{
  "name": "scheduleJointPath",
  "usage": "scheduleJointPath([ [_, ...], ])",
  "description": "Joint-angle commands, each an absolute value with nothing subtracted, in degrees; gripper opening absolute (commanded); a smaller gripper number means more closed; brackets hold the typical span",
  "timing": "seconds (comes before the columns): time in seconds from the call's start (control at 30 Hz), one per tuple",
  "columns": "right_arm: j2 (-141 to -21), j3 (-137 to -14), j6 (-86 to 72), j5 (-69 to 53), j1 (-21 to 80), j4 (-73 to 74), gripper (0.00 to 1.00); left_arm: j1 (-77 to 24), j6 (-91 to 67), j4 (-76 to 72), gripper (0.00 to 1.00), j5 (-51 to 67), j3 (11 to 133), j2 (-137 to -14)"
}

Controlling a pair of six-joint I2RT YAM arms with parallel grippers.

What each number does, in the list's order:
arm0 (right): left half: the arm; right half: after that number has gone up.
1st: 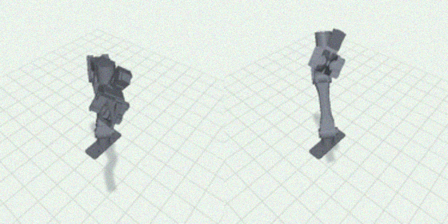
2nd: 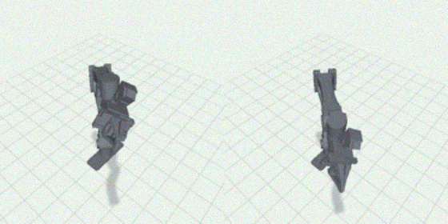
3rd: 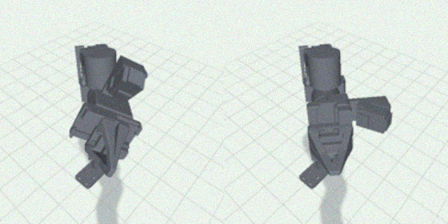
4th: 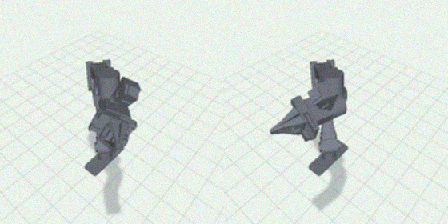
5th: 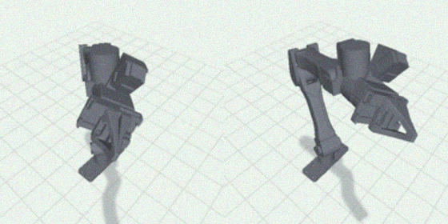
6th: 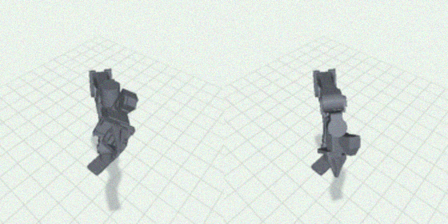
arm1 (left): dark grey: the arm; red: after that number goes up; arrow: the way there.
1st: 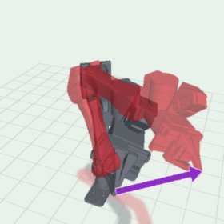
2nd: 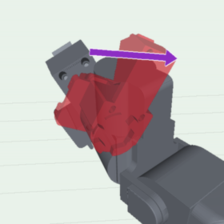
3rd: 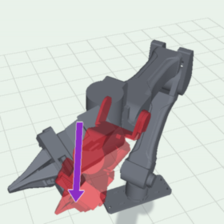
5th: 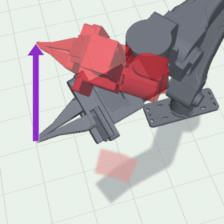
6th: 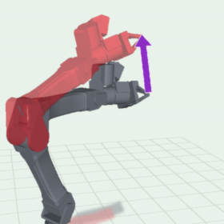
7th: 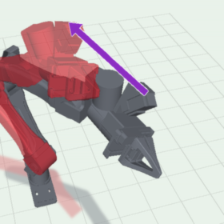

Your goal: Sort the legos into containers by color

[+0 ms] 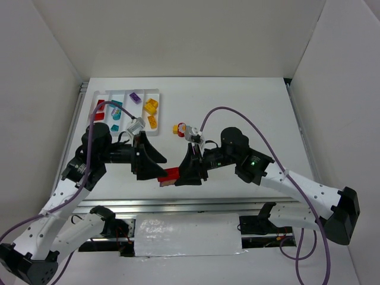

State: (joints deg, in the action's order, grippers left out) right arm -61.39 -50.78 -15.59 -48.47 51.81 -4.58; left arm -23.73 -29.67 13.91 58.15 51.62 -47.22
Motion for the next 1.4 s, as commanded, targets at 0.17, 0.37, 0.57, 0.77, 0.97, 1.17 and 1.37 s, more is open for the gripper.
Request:
scheduleJointPath([
  [0.17, -62.6, -56.2, -12.0, -47.0, 51.6, -0.4, 0.00, -24.3, -26.6, 13.0, 0.95, 61.6, 52.0, -46.0],
  [0.37, -63.0, -57.2, -12.0, -46.8, 51.6, -0.4, 0.00, -24.7, -27.9, 10.6, 0.92, 62.3, 50.6, -46.3],
  [0.57, -65.2, -59.3, -11.5, -46.6, 51.6, 1.8, 0.00, -25.8, -28.5, 9.6, 0.66, 62.6, 50.9, -46.7],
  [0.77, -67.1, -60.6, -12.1, -46.0, 51.6, 1.8, 0.00, -26.6, -28.0, 9.1, 0.28, 61.3, 51.3, -46.3],
  [0.97, -69.1, -59.3, -6.5, -46.7, 51.6, 6.8, 0.00, -26.6, -27.9, 10.3, 0.00, 55.6, 53.8, -45.2],
  [1.17, -68.3, -54.3, -6.0, -45.4, 51.4, 4.6, 0.00, -26.4, -28.9, 9.5, 0.00, 52.7, 55.5, -49.8],
  [1.37, -67.2, -49.6, -8.7, -44.6, 48.6, 0.2, 0.00, -22.5, -29.5, 10.8, 0.00, 50.0, 58.9, -53.3],
])
